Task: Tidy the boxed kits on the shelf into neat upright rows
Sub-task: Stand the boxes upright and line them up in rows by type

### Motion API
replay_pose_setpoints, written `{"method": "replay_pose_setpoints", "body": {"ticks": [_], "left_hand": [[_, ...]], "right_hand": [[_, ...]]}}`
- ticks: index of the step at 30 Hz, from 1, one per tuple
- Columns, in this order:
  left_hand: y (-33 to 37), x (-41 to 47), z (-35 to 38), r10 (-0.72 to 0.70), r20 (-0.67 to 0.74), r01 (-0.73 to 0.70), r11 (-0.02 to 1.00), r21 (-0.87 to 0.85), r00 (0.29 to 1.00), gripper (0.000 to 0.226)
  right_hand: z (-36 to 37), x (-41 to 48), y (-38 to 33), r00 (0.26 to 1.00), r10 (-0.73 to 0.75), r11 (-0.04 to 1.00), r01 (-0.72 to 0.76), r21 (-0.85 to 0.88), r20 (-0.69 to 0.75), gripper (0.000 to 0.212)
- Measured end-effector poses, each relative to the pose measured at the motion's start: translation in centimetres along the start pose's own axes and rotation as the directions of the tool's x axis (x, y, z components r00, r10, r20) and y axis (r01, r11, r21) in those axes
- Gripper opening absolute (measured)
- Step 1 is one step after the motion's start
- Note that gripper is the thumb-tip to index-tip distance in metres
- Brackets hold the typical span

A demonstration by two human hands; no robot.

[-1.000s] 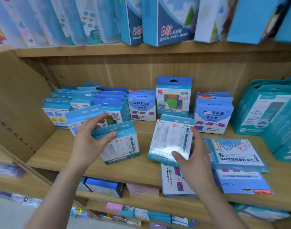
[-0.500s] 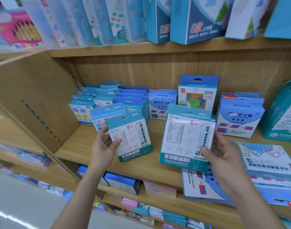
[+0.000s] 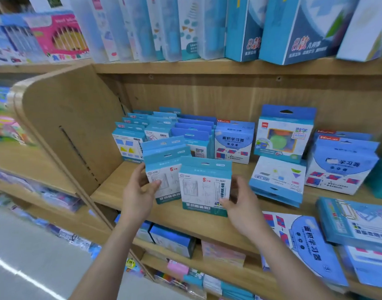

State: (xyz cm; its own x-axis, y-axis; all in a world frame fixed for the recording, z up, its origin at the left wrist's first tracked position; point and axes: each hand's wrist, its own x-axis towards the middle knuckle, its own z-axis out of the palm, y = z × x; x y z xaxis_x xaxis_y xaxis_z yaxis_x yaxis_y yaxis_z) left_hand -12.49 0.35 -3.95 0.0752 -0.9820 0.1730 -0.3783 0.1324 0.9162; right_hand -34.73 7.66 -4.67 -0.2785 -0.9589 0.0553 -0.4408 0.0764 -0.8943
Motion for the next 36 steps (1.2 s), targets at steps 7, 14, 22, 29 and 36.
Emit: {"method": "replay_pose_setpoints", "body": {"ticks": [7,14,22,29,36], "left_hand": [[1.7,-1.5,0.8,0.108,-0.008,-0.107,0.994,0.031,0.994,0.068],[2.4,-1.7,1.4,0.241,-0.07,-0.218,0.945,0.245,0.968,0.098],[4.9,-3.8,1.5,0.527,0.081,-0.477,0.68,0.557,0.846,0.088],[6.9,-2.1,2.8,0.528,0.289,-0.565,0.493,0.662,0.799,0.085],[8.6,0.2,2.7,0.265,0.38,-0.457,0.355,0.816,0.886,0.104]], "right_hand": [[-0.4,-0.6,-0.8,0.999,-0.047,0.982,0.051,-0.184,0.027,0.054],[-1.8,-0.2,-0.3,0.99,-0.142,0.967,0.141,-0.211,0.011,0.061],[-7.3,1.3,-0.5,0.946,-0.187,0.982,0.172,-0.081,-0.264,0.065],[-14.8,7.3,0.5,0.86,0.015,0.996,-0.055,-0.064,-0.511,0.081],[-15.9,9.9,0.7,0.861,0.076,0.966,-0.189,-0.177,-0.503,0.071]]}}
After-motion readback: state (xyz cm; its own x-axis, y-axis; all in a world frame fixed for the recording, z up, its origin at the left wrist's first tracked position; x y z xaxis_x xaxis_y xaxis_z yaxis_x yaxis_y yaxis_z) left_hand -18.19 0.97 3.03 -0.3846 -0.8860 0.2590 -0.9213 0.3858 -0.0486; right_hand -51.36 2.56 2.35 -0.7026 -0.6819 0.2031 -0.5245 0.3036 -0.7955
